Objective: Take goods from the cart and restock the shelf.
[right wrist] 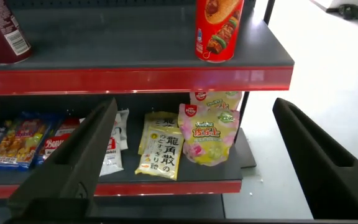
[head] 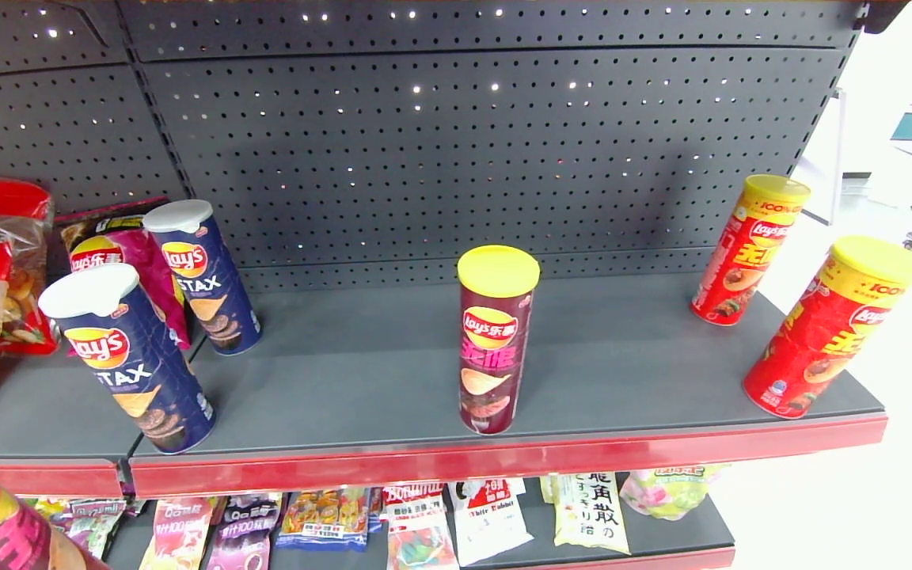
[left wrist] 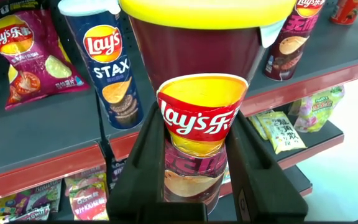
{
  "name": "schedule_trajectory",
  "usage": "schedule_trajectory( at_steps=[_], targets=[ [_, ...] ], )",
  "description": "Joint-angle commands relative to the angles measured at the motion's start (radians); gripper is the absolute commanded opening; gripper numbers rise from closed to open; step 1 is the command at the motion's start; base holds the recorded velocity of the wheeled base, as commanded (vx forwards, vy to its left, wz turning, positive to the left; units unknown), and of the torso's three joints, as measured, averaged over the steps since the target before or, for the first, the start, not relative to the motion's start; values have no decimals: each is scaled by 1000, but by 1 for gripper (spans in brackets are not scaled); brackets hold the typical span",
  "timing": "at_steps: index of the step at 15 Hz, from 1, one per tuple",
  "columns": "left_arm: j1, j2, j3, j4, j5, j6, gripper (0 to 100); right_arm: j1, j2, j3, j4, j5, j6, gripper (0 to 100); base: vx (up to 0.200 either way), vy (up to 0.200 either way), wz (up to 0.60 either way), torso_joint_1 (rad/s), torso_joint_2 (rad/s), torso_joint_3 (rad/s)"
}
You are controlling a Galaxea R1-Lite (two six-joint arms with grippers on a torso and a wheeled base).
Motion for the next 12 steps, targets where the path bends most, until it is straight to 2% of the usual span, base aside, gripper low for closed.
schedule_trajectory(
  at_steps=[1, 2, 9, 12],
  targets=[
    [-1, 4, 1, 0, 0, 0, 0, 0, 1, 0, 0, 1, 0, 100, 0, 0, 0, 0, 0, 0],
    [1, 4, 4, 0, 0, 0, 0, 0, 1, 0, 0, 1, 0, 100, 0, 0, 0, 0, 0, 0],
    [-1, 7, 7, 0, -2, 0, 0, 0, 1, 0, 0, 1, 0, 100, 0, 0, -600, 3, 2, 2],
    [-1, 7, 7, 0, -2, -2, 0, 0, 1, 0, 0, 1, 0, 100, 0, 0, 0, 0, 0, 0]
  ],
)
